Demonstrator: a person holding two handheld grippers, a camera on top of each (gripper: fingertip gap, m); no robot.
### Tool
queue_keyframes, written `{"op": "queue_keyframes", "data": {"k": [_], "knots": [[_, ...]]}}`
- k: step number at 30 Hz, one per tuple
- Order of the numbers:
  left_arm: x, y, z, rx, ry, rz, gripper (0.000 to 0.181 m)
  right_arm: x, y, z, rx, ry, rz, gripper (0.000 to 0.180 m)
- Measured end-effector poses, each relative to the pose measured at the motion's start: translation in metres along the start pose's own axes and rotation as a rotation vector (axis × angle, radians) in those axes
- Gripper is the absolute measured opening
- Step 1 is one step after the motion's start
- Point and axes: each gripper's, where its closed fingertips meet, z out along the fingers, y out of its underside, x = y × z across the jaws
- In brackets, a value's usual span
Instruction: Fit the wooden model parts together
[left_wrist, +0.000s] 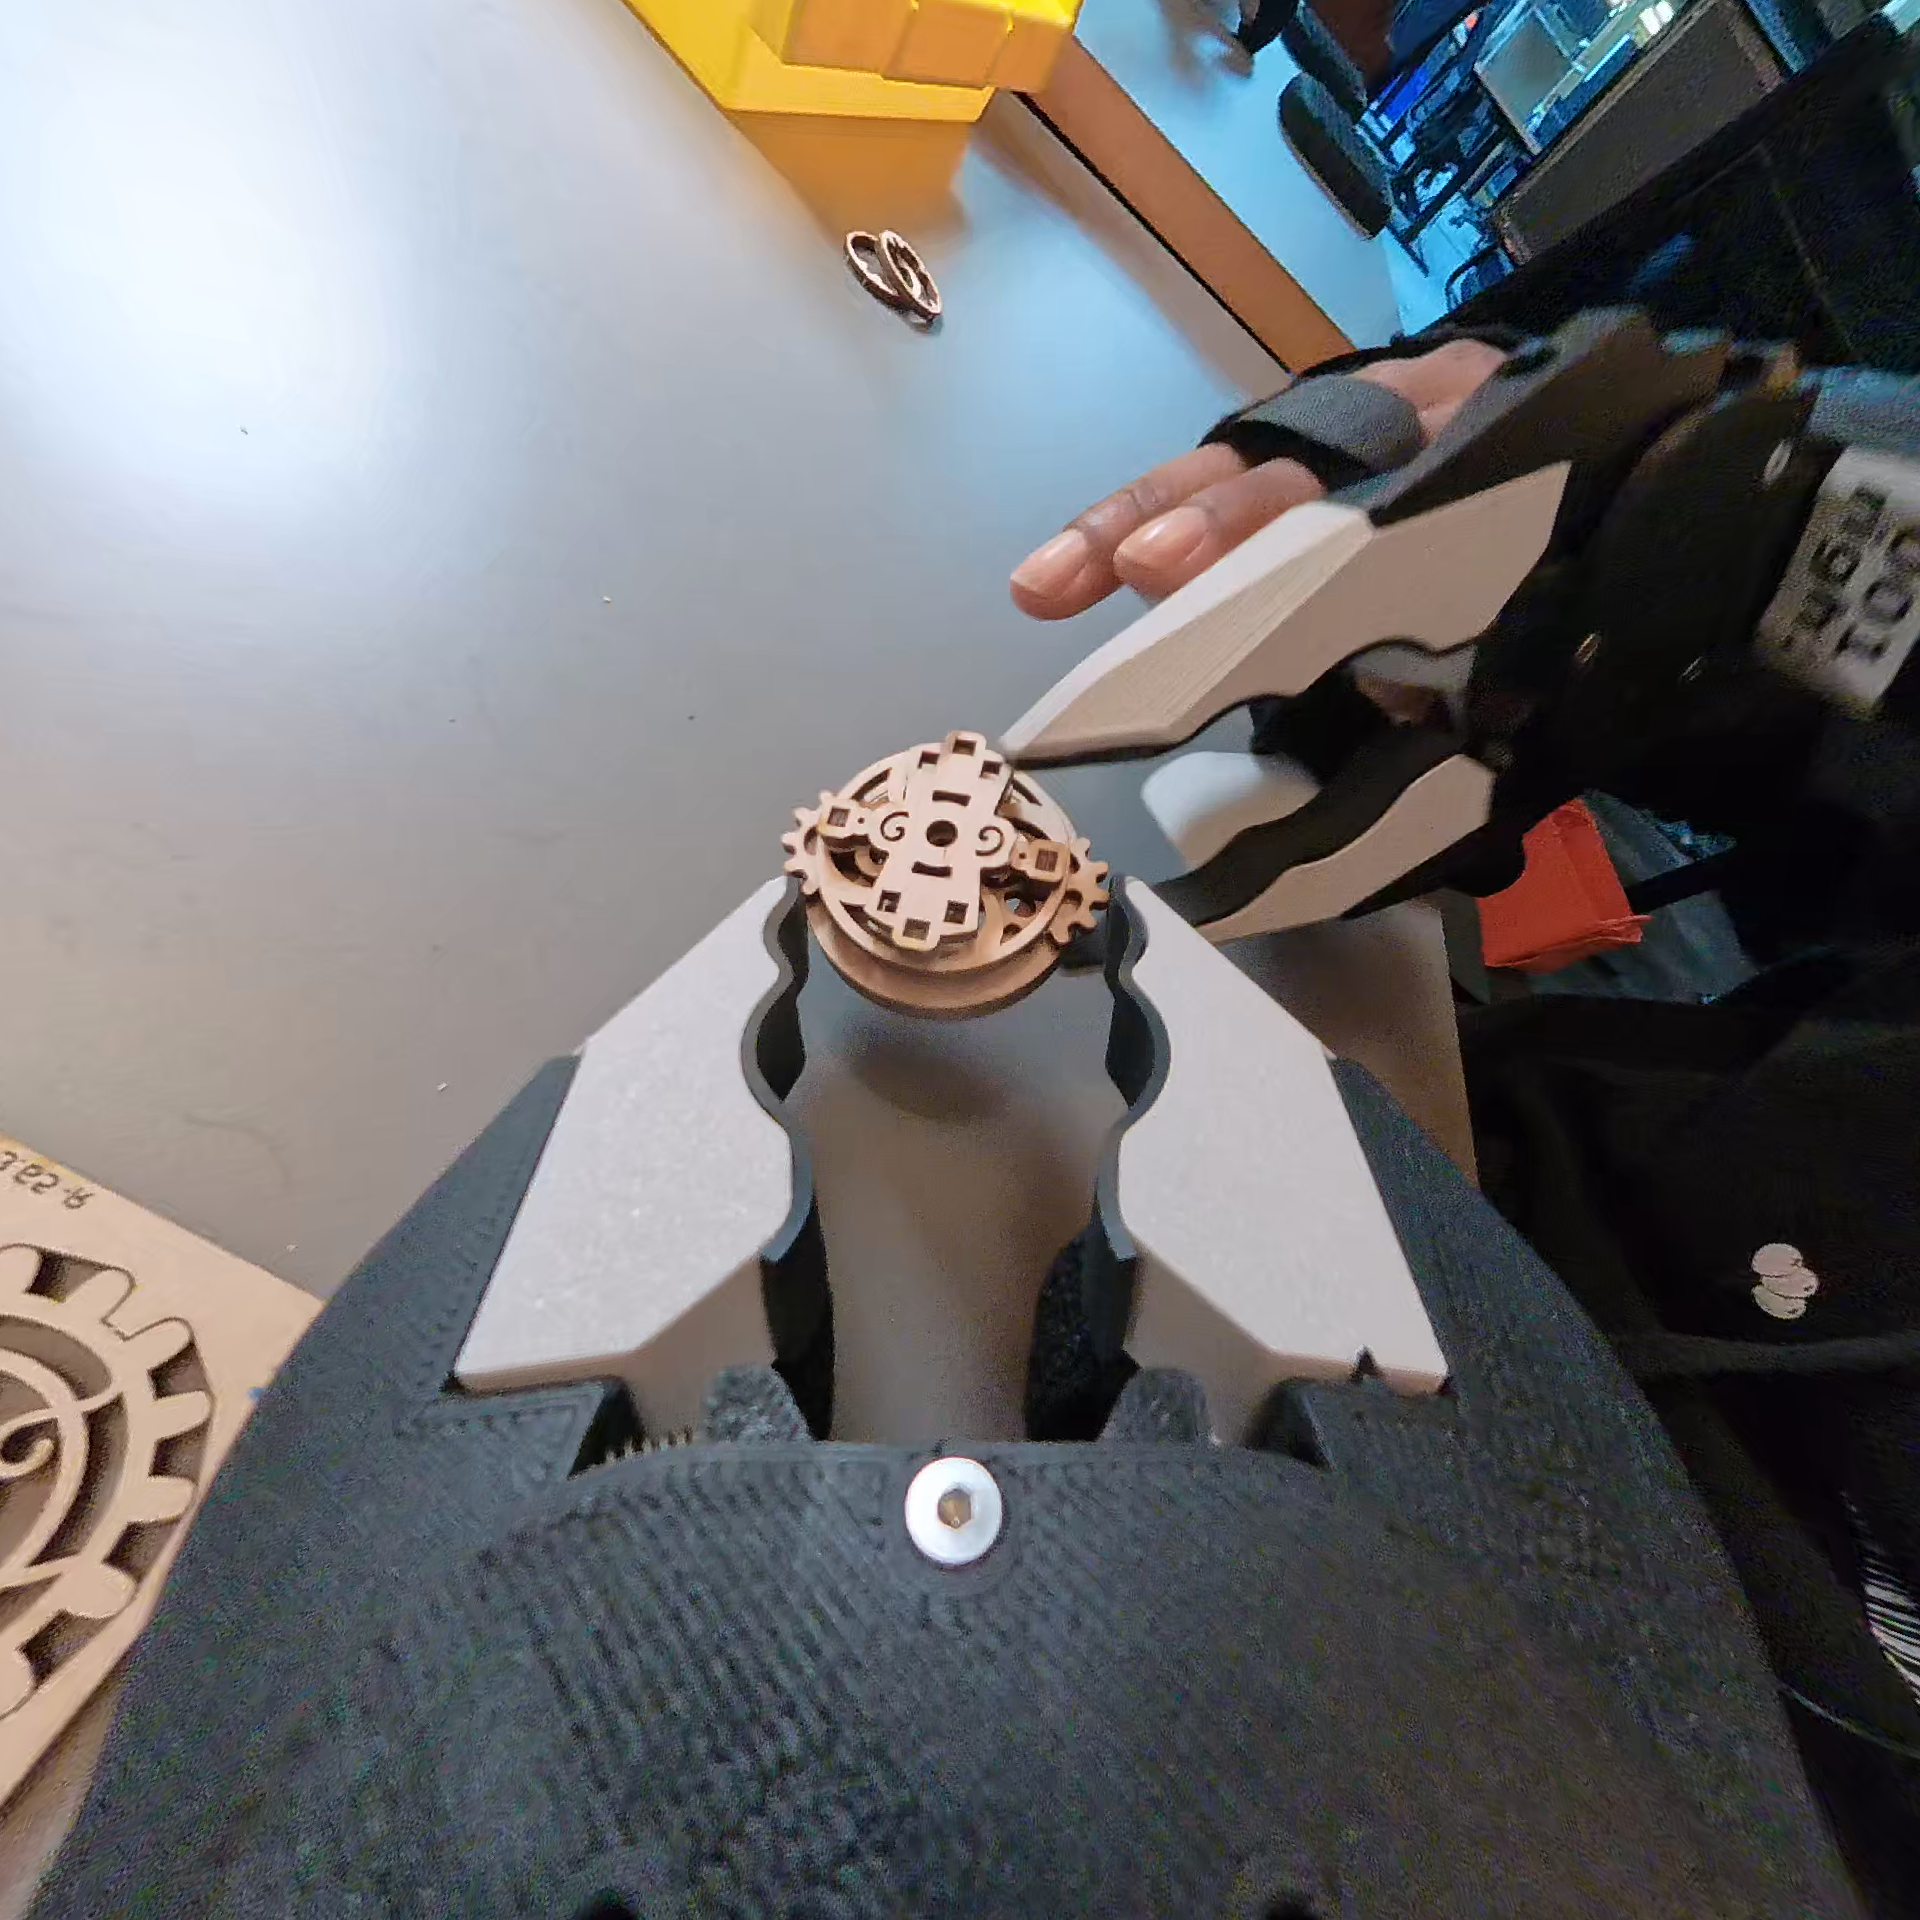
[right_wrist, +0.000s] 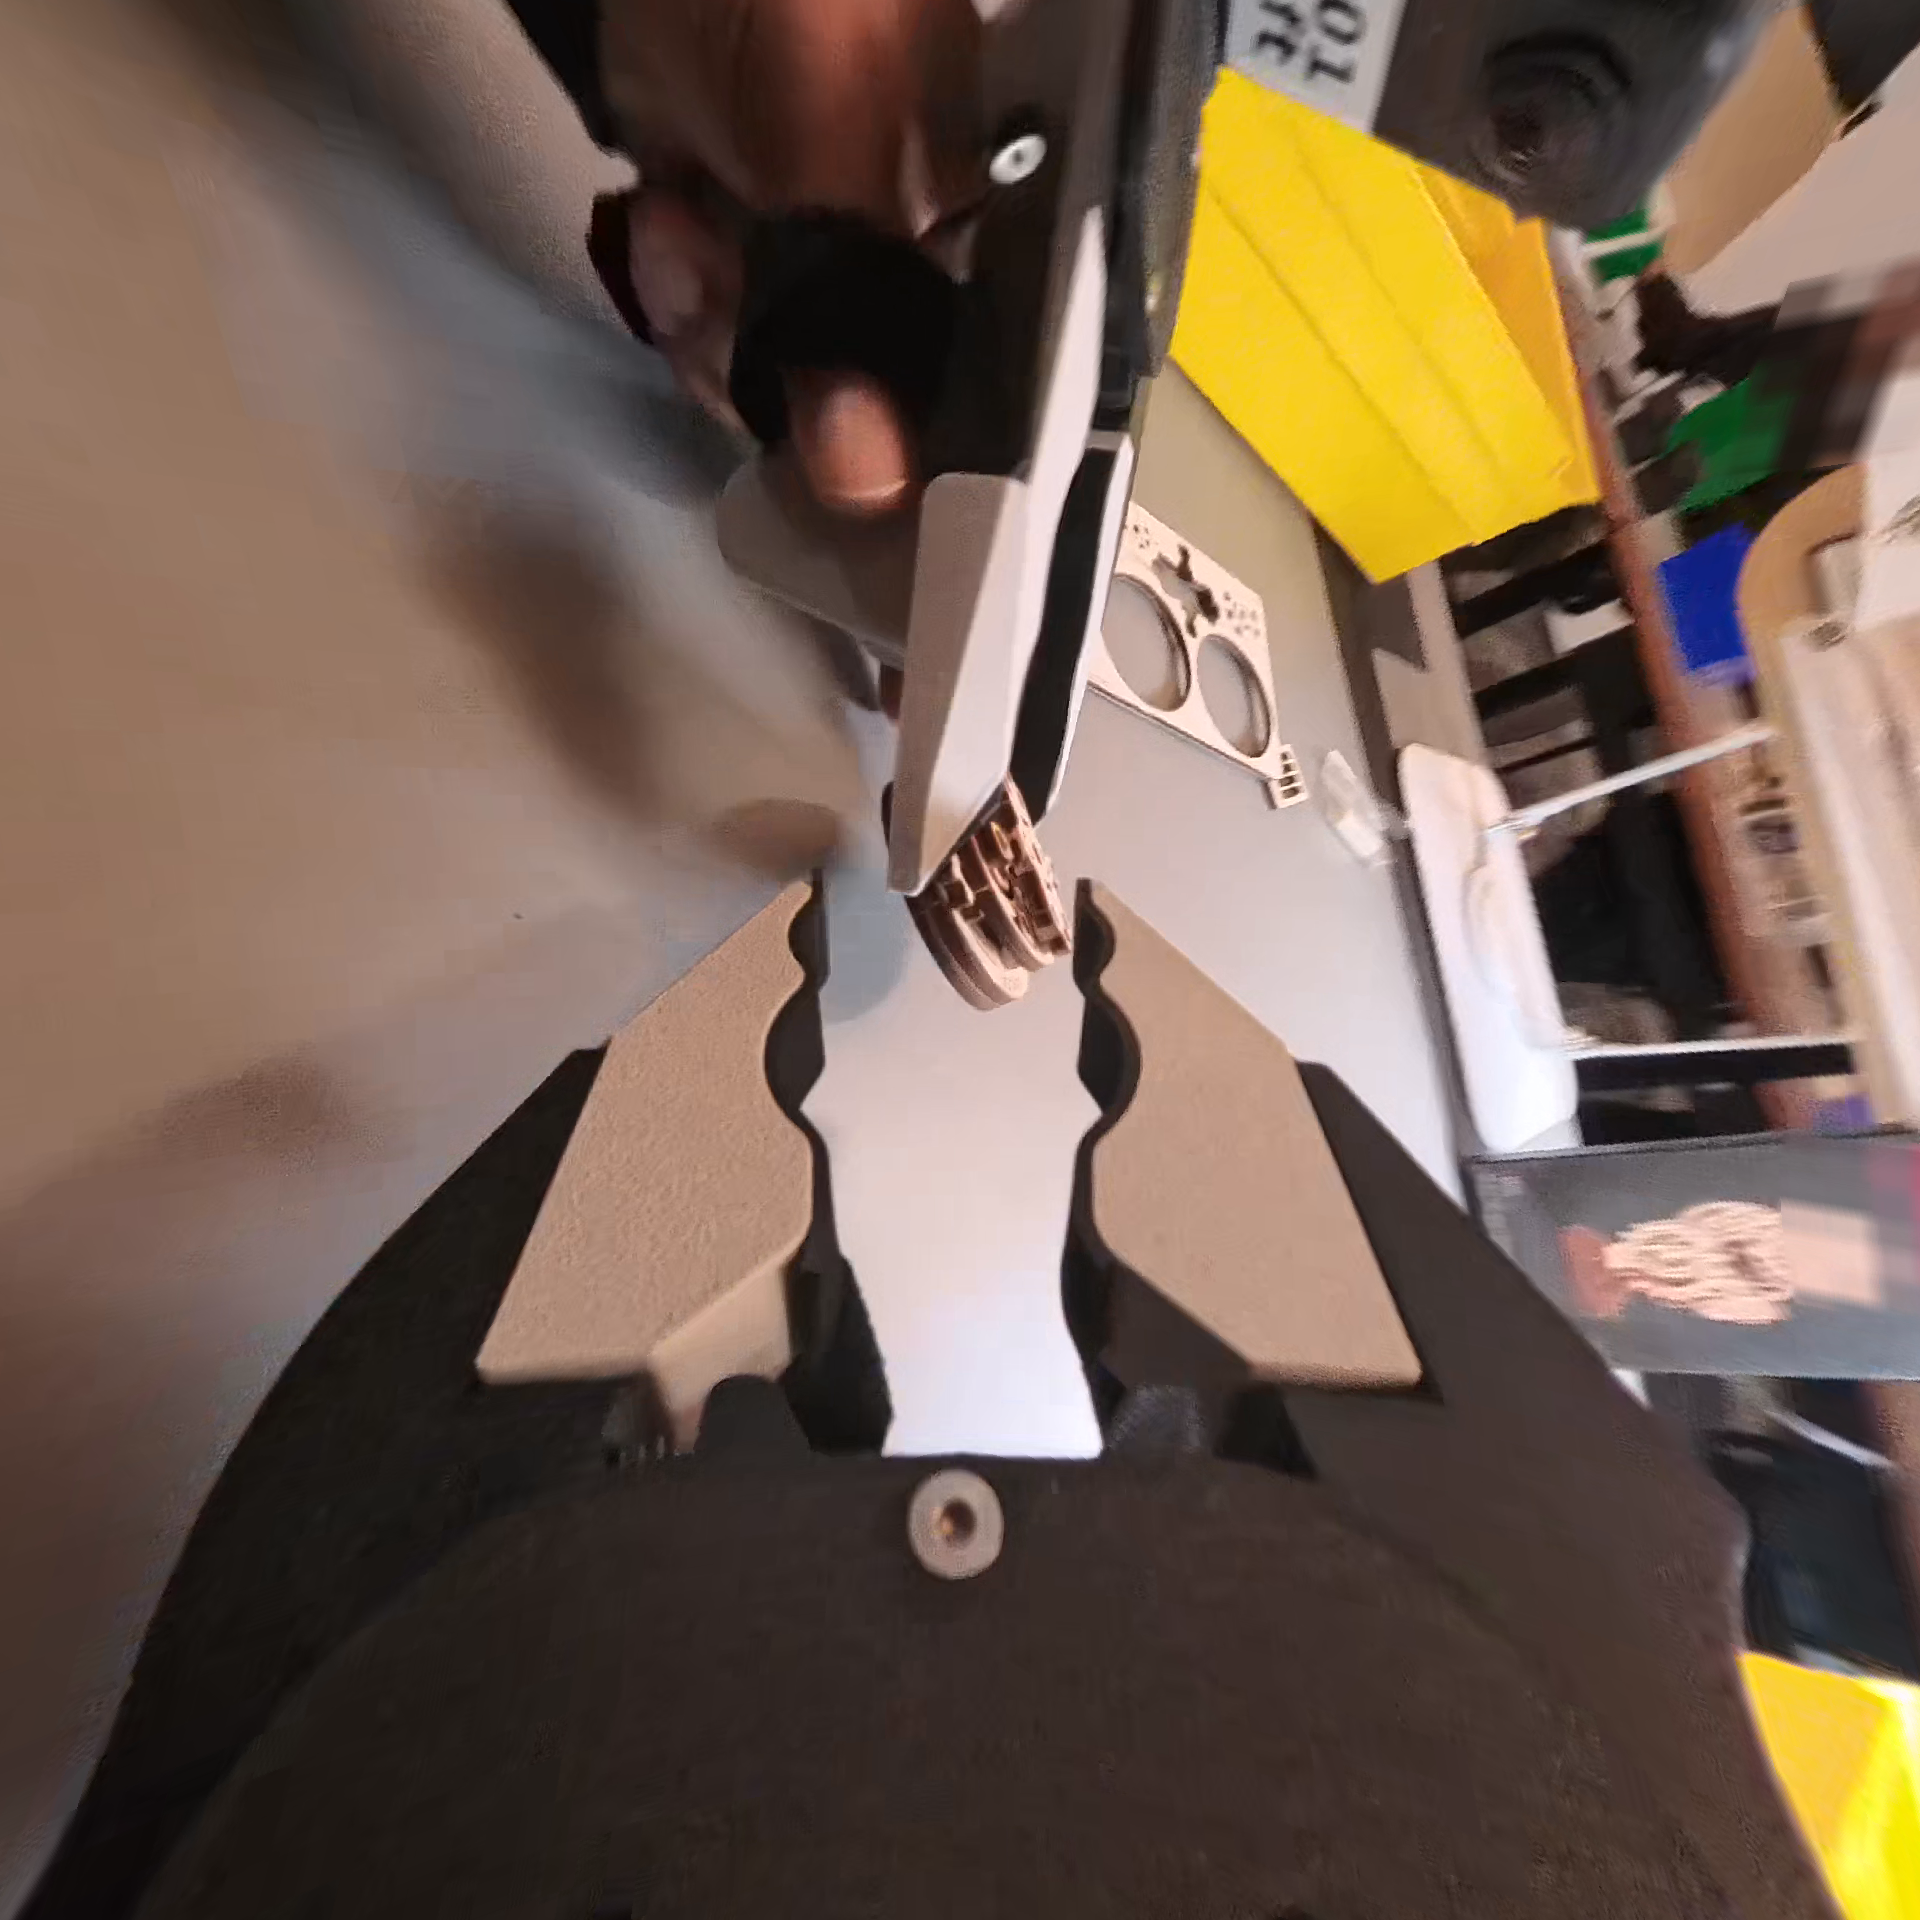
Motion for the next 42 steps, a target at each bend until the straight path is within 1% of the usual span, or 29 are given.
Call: {"op": "queue_keyframes", "data": {"k": [1,2,3,4,6,8,10,12,14,16,18,21,28,38,40,42], "knots": [[0.002,-0.001,0.000,0.003,0.002,-0.002,0.057,0.002,0.001,0.003,-0.009,0.042,-0.062,0.038],[0.002,-0.002,-0.001,0.010,-0.005,-0.003,0.057,0.005,0.002,0.005,-0.006,0.088,-0.108,0.026],[0.003,-0.003,-0.003,0.018,-0.009,0.010,0.057,0.007,0.001,0.005,0.015,0.105,-0.123,0.024],[0.006,-0.007,-0.005,0.041,0.000,0.029,0.057,0.009,-0.001,0.003,0.056,0.105,-0.087,0.024],[0.017,-0.017,-0.014,0.115,0.046,0.096,0.060,0.021,-0.009,-0.007,0.175,0.117,0.065,0.023],[0.032,-0.028,-0.027,0.209,0.071,0.222,0.060,0.034,-0.018,-0.023,0.324,0.088,0.251,0.023],[0.039,-0.039,-0.037,0.301,0.028,0.348,0.059,0.045,-0.028,-0.040,0.466,0.049,0.396,0.020],[0.041,-0.044,-0.041,0.334,-0.010,0.430,0.059,0.046,-0.035,-0.048,0.559,-0.007,0.476,0.020],[0.046,-0.044,-0.042,0.355,-0.002,0.484,0.052,0.042,-0.041,-0.049,0.609,-0.048,0.509,0.021],[0.051,-0.042,-0.041,0.357,0.003,0.546,0.042,0.033,-0.046,-0.046,0.626,-0.090,0.494,0.021],[0.059,-0.038,-0.043,0.366,0.013,0.650,0.025,0.026,-0.050,-0.043,0.624,-0.106,0.453,0.020],[0.063,-0.038,-0.046,0.372,-0.048,0.780,0.023,0.024,-0.052,-0.043,0.615,-0.097,0.383,0.020],[0.072,-0.037,-0.049,0.386,-0.147,0.999,0.022,0.019,-0.055,-0.047,0.589,-0.053,0.252,0.019],[0.072,-0.036,-0.048,0.387,-0.176,1.051,0.022,0.017,-0.052,-0.046,0.575,-0.033,0.225,0.017],[0.073,-0.035,-0.048,0.387,-0.167,1.047,0.022,0.020,-0.050,-0.044,0.560,-0.022,0.234,0.026],[0.073,-0.035,-0.048,0.390,-0.158,1.040,0.022,0.021,-0.050,-0.045,0.557,-0.018,0.225,0.029]]}}
